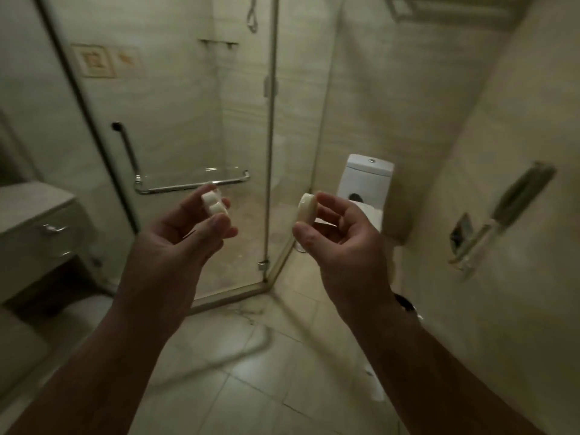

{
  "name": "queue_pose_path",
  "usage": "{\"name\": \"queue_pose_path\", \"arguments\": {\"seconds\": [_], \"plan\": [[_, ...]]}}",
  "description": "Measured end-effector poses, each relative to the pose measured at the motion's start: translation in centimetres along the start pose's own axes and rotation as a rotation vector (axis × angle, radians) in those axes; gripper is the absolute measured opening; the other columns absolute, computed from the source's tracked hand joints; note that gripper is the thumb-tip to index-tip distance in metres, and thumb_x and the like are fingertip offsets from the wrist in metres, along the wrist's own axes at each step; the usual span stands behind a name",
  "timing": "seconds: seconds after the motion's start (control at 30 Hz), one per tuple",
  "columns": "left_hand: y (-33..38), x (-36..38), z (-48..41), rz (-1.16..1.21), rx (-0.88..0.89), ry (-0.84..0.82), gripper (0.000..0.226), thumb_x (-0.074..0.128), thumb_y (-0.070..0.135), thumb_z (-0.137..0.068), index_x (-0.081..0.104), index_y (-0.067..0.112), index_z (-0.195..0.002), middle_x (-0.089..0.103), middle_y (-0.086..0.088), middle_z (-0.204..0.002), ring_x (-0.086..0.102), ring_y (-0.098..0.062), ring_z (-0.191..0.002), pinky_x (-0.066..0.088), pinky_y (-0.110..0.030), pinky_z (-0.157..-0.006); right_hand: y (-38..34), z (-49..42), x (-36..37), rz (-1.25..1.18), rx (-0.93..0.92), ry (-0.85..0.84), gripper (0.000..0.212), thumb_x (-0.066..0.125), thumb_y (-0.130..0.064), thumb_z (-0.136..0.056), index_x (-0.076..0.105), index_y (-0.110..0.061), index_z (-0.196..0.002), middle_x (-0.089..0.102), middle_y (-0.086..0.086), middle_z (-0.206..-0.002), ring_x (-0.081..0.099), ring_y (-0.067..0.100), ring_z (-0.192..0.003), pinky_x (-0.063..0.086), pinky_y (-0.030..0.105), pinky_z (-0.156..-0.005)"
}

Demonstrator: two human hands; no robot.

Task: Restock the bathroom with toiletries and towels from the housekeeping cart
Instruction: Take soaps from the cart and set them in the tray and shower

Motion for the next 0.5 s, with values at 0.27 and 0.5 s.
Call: {"name": "queue_pose_path", "arguments": {"seconds": [0.27,0.5], "plan": [[3.6,-6.9,-6.2,-0.104,0.092,0.328,0.063,0.076,0.029,-0.058,0.068,0.017,-0.119,0.075,-0.004,-0.108,0.071,-0.014,-0.083,0.058,-0.021,-0.075,2.6,-8.7,11.2,-0.146,0.043,-0.312,0.044,0.079,-0.009,-0.081,0.064,-0.022,-0.12,0.072,0.003,-0.11,0.072,0.011,-0.097,0.057,0.024,-0.078],[5.7,-14.1,-8.7,-0.236,0.144,0.631,0.055,0.075,0.03,-0.063,0.068,0.021,-0.117,0.077,-0.002,-0.105,0.071,-0.012,-0.083,0.059,-0.021,-0.077,5.2,-13.7,22.1,-0.261,0.169,-0.596,0.042,0.077,-0.008,-0.082,0.064,-0.014,-0.122,0.074,0.004,-0.104,0.072,0.01,-0.091,0.055,0.019,-0.073]]}}
Point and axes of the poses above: each hand's wrist, its own z-axis away from the middle knuckle, its own x-axis out of the palm, y = z × x, the point moved 1 cm from there along -z, towards the middle knuckle
